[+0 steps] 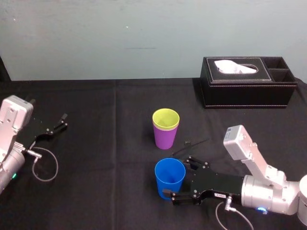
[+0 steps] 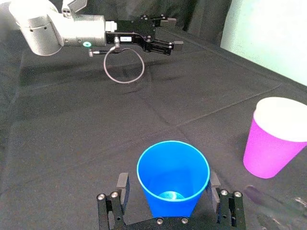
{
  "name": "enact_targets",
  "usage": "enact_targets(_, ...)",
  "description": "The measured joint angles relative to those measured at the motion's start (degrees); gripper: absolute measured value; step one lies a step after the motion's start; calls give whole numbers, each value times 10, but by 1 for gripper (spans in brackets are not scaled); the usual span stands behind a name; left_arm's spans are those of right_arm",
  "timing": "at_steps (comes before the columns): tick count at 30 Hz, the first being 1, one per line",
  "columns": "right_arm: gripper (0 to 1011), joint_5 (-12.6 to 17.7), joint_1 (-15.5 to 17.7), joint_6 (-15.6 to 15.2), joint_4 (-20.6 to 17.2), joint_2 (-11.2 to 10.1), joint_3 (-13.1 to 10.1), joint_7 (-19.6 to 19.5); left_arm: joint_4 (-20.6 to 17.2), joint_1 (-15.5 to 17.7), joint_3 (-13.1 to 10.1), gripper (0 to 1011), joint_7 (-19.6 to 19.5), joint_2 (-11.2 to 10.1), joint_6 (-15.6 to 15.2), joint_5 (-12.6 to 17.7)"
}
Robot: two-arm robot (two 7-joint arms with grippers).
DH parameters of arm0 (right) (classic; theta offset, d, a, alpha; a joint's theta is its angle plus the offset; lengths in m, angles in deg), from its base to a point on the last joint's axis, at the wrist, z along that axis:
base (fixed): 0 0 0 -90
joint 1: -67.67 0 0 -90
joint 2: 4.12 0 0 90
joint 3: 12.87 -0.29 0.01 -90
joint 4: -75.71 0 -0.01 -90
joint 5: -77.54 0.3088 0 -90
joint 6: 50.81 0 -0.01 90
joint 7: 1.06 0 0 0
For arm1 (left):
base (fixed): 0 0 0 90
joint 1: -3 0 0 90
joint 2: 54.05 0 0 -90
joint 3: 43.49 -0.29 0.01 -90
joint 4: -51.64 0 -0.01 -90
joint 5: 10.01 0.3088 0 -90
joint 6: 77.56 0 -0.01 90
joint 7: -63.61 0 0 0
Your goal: Stack the three plastic cups sequentially using one hand.
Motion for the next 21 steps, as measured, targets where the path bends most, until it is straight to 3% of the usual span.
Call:
enact_targets(6,1003,-17,-13,-4,15,13,14,-7,0,0,0,1010,0,0,0,0)
enact_targets(13,998,-15,-12,-4,14,12,13,-7,0,0,0,1010,0,0,0,0)
enact_targets(21,820,-14,-11,-4,13,11,12,-7,0,0,0,1010,0,0,0,0)
